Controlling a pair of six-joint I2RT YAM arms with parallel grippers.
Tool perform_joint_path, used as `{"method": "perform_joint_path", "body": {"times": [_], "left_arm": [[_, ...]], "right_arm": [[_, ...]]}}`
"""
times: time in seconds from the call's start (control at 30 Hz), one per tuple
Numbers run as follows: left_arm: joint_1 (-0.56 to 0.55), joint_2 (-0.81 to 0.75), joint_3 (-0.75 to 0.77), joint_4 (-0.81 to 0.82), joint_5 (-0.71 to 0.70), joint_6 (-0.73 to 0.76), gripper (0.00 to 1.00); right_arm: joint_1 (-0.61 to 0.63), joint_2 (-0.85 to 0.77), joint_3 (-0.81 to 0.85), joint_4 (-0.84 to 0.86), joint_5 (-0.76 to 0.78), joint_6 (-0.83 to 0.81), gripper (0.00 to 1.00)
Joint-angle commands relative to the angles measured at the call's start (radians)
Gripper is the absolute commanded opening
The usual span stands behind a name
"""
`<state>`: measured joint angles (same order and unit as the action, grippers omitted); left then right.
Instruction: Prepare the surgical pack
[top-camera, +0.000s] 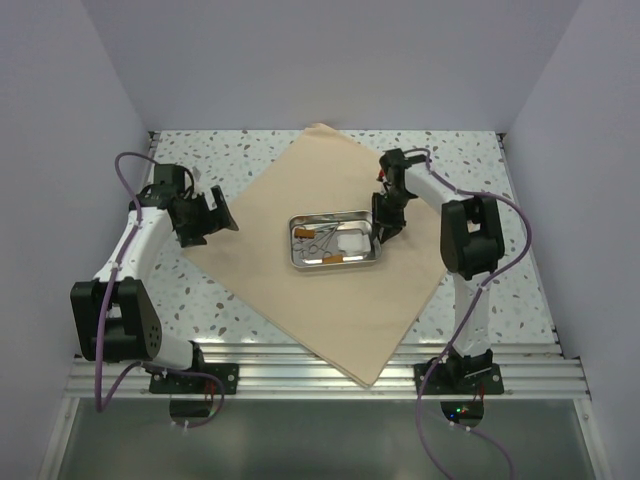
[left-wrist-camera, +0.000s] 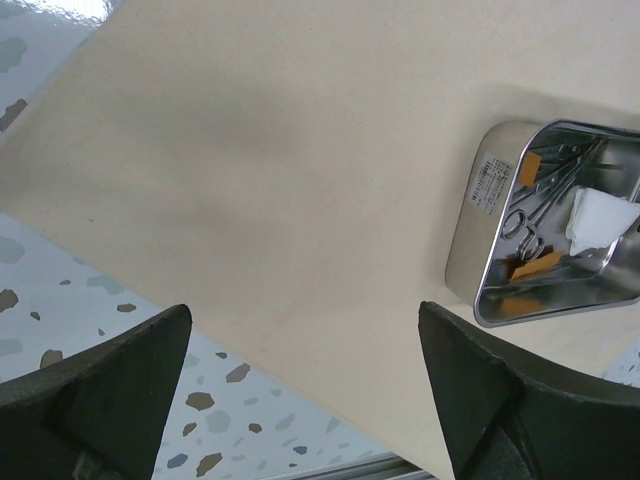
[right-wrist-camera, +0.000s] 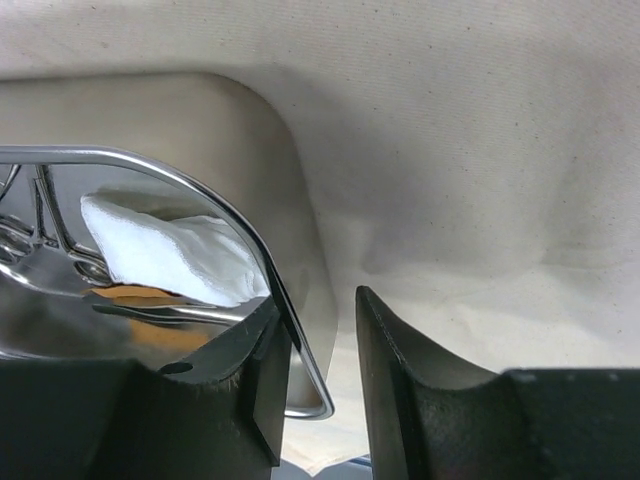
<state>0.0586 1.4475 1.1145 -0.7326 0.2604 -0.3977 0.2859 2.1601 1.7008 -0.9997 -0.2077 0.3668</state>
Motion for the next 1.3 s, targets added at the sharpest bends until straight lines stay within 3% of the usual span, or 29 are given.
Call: {"method": "perform_joint_path", "body": {"times": [0.0, 0.07, 0.17, 0.27, 0.3, 0.33, 0.47, 0.6, 0.87, 1.27], "left_arm": [[0.006, 0.005, 0.013, 0.03, 0.016, 0.036, 1.0], [0.004, 0.008, 0.021, 0.029, 0.014, 0.039, 1.0], [0.003, 0.016, 0.037, 0.022, 0.007, 0.045, 1.0], [0.004, 0.024, 0.044, 0.015, 0.002, 0.046, 1.0], [0.004, 0.024, 0.044, 0.013, -0.001, 0.046, 1.0], [0.006, 0.025, 0.042, 0.013, -0.001, 0.046, 1.0], [0.006, 0.024, 0.041, 0.01, -0.022, 0.053, 1.0], [0.004, 0.025, 0.033, 0.007, -0.02, 0.059, 1.0], [0.004, -0.025, 0.015, -0.014, 0.005, 0.04, 0.95], [0.003, -0.056, -0.032, -0.027, -0.003, 0.036, 0.92]], "right_arm": [[-0.007, 0.004, 0.049, -0.043, 0.041, -0.012, 0.35], [-0.007, 0.0, 0.048, -0.039, 0.042, -0.008, 0.38], [-0.007, -0.016, 0.054, -0.048, 0.066, -0.002, 0.57], [-0.01, -0.043, 0.083, -0.077, 0.12, -0.018, 0.79], [-0.01, -0.051, 0.092, -0.086, 0.132, -0.034, 0.93], [-0.01, -0.069, 0.111, -0.094, 0.145, -0.045, 0.99], [-0.008, -0.137, 0.129, -0.158, 0.191, -0.112, 0.99], [-0.008, -0.236, 0.036, -0.119, 0.145, -0.173, 0.99], [-0.007, -0.232, -0.036, -0.018, 0.042, -0.149, 0.99], [0.007, -0.074, 0.007, 0.038, 0.01, -0.157, 0.77]]}}
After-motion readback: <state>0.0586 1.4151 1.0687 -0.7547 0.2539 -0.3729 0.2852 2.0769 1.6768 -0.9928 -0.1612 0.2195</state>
